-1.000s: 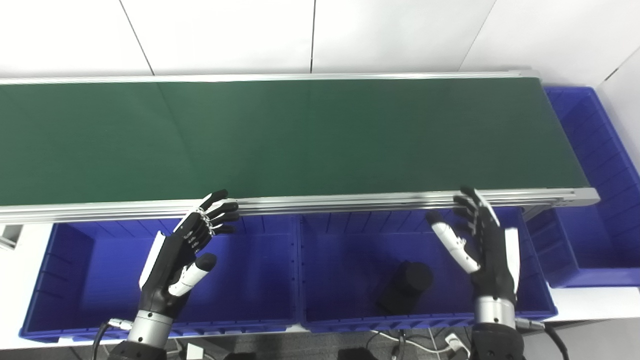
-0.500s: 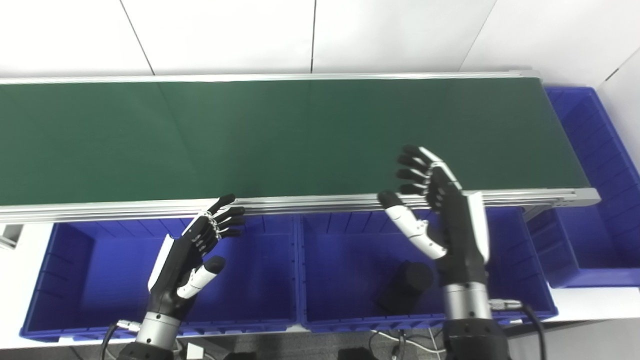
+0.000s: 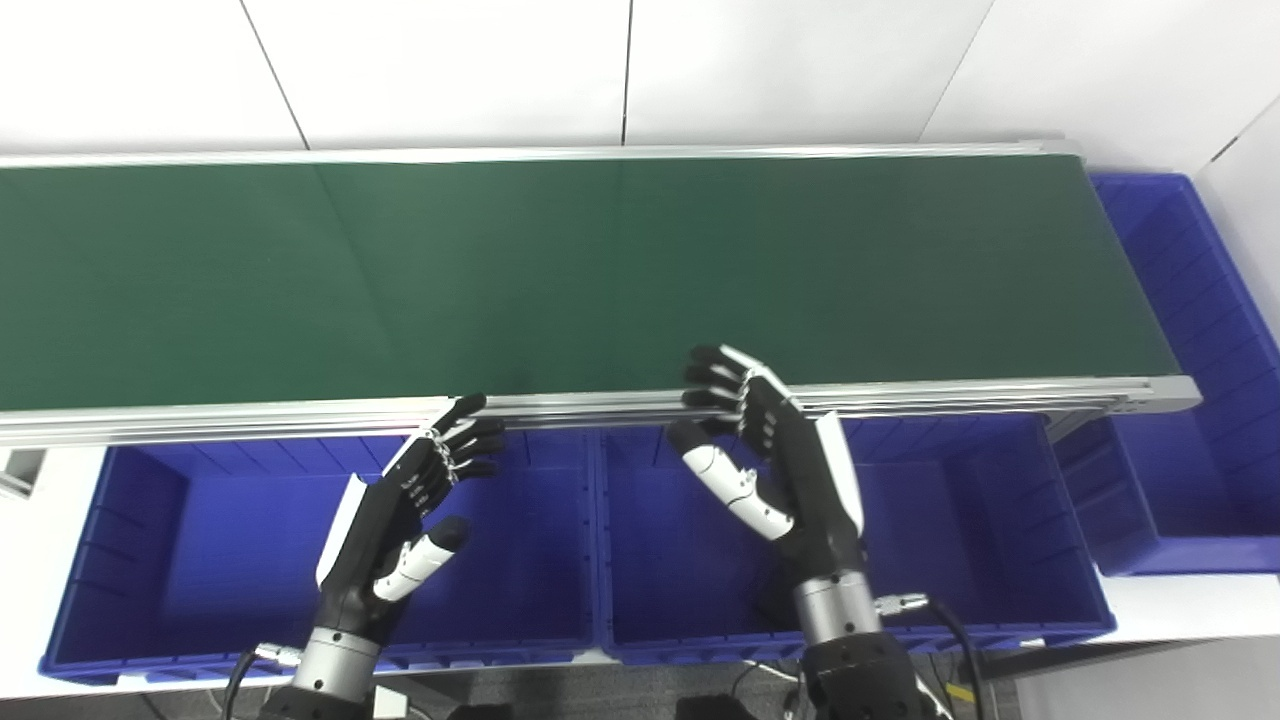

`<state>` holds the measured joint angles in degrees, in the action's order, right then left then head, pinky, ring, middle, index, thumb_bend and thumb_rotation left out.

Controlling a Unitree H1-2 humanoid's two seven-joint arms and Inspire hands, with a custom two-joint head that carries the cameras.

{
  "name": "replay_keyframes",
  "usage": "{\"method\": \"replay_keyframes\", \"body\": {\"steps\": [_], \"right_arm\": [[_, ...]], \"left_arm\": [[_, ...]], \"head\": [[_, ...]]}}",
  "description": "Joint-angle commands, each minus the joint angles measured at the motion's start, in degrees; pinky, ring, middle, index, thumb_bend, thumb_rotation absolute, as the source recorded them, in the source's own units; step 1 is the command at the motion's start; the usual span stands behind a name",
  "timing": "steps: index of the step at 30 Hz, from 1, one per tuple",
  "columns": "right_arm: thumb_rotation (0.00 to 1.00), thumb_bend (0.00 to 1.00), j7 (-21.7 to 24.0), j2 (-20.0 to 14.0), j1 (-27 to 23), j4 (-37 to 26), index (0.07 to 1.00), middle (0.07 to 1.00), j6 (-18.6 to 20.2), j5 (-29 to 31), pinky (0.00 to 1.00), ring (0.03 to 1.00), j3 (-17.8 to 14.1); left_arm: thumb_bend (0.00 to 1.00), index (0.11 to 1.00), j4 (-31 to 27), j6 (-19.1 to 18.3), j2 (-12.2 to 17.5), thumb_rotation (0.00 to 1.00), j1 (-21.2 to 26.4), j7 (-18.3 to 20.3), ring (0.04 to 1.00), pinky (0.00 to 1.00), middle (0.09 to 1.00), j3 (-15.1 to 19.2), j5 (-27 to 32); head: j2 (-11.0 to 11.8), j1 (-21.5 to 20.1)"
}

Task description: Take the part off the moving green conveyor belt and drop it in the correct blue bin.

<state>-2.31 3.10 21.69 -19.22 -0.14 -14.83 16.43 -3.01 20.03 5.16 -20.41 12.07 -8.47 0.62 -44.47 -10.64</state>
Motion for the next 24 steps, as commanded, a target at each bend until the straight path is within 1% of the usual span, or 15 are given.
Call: {"method": "replay_keyframes", "body": {"steps": [1, 6, 10, 15, 19, 24], "right_arm": [[0.62, 0.56, 0.04, -0.44, -0.35, 1.35, 0.785, 0.751, -5.91, 1.90, 0.61, 0.711, -0.26], [0.67, 0.57, 0.63, -3.46, -0.30, 6.27, 0.794, 0.757, -10.94, 2.66, 0.63, 0.725, -0.63], [0.68, 0.59, 1.47, -4.95, 0.07, 8.05, 0.796, 0.764, -12.95, 4.14, 0.66, 0.744, -0.72], [0.68, 0.59, 2.43, -5.97, 0.02, 8.77, 0.805, 0.774, -13.08, 4.75, 0.68, 0.760, -0.72], [0.65, 0.56, 2.81, -6.56, 0.07, 8.83, 0.819, 0.788, -13.13, 4.91, 0.68, 0.772, -0.77], [0.62, 0.54, 2.81, -7.23, 0.07, 8.97, 0.825, 0.791, -13.39, 5.29, 0.67, 0.770, -0.94]], "left_arm": [[0.83, 0.869, -0.33, 2.80, -0.41, 0.75, -0.05, -0.56, 0.769, 0.72, 0.804, -0.36, -0.33], [0.83, 0.869, 0.31, 2.98, -0.69, 0.74, -0.22, -0.67, 0.774, 0.72, 0.808, -0.73, -0.91], [0.84, 0.871, 0.67, 3.08, -0.69, 0.74, -0.48, -0.93, 0.778, 0.73, 0.809, -1.02, -1.29], [0.84, 0.871, 1.36, 3.34, -0.50, 0.75, -0.41, -1.07, 0.775, 0.73, 0.806, -1.29, -1.86], [0.84, 0.870, 1.70, 3.25, -0.41, 0.75, -0.27, -1.25, 0.777, 0.73, 0.808, -1.51, -2.15], [0.83, 0.871, 2.10, 3.44, -0.53, 0.76, -0.12, -1.54, 0.774, 0.72, 0.809, -1.69, -2.95]], "head": [[0.29, 0.41], [1.55, 1.78], [2.06, 2.97], [2.68, 3.59], [2.89, 3.99], [3.11, 5.50]]}}
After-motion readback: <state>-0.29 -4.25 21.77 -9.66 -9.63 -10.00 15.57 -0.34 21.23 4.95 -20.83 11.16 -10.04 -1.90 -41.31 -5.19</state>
